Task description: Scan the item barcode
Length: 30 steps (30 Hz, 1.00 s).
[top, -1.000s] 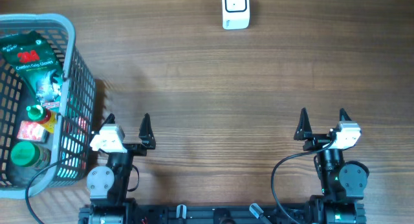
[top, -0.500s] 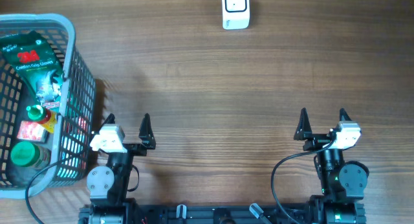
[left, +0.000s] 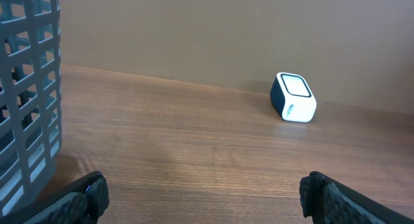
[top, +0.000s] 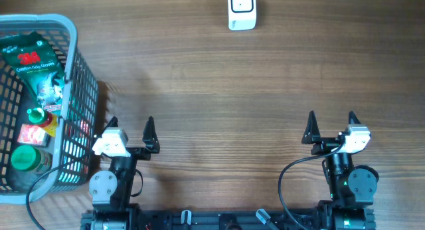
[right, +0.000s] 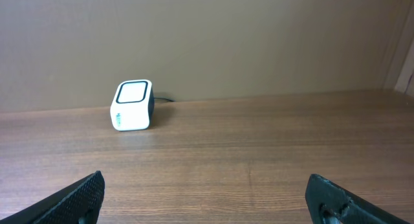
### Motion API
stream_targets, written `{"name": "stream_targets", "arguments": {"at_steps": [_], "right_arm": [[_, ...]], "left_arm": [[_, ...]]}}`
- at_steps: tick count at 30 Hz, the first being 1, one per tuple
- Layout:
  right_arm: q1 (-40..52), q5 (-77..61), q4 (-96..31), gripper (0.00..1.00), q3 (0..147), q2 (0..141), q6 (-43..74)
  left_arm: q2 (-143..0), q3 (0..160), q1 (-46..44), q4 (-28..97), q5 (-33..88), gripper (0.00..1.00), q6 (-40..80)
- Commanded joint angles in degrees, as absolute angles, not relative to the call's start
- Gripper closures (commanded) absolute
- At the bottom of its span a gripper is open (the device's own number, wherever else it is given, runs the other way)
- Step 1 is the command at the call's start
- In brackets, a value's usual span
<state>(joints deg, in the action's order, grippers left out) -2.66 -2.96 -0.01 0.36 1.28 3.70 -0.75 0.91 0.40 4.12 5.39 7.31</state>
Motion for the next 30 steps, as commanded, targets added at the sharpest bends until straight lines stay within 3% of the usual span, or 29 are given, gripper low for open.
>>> {"name": "stream_targets", "arguments": {"at_steps": [1, 6, 9, 13, 18, 26, 30], "right_arm": [[-2.42, -2.59, 0.12, 0.0, 0.3, 1.67, 3.01], [-2.42, -2.59, 0.12, 0.0, 0.3, 1.67, 3.01], [-2.42, -2.59, 0.12, 0.0, 0.3, 1.67, 2.98], [-2.42, -2.61, 0.12, 0.0, 0.3, 1.67, 3.01], [-2.42, -2.61, 0.12, 0.0, 0.3, 1.67, 3.01], [-2.42, -2.61, 0.12, 0.0, 0.3, 1.67, 3.01], [-2.42, -2.59, 0.12, 0.0, 0.3, 1.67, 2.98]], "left_arm": [[-0.38, 0.32, 0.1, 4.05, 4.6, 0.0, 6.39], [-0.38, 0.34, 0.1, 3.97, 4.32, 0.0, 6.35], [-0.38, 0.34, 0.14, 2.94, -2.22, 0.0, 7.46], [-0.54, 2.17, 0.1, -0.51, 8.82, 0.0, 9.69], [-6.02, 12.69, 0.1, 0.56, 10.04, 0.0, 9.89], [-36.51, 55.81, 0.16, 17.15, 9.72, 0.0, 9.82], [-48.66, 78.76, 0.14, 35.44, 15.86, 0.0, 9.3]]}}
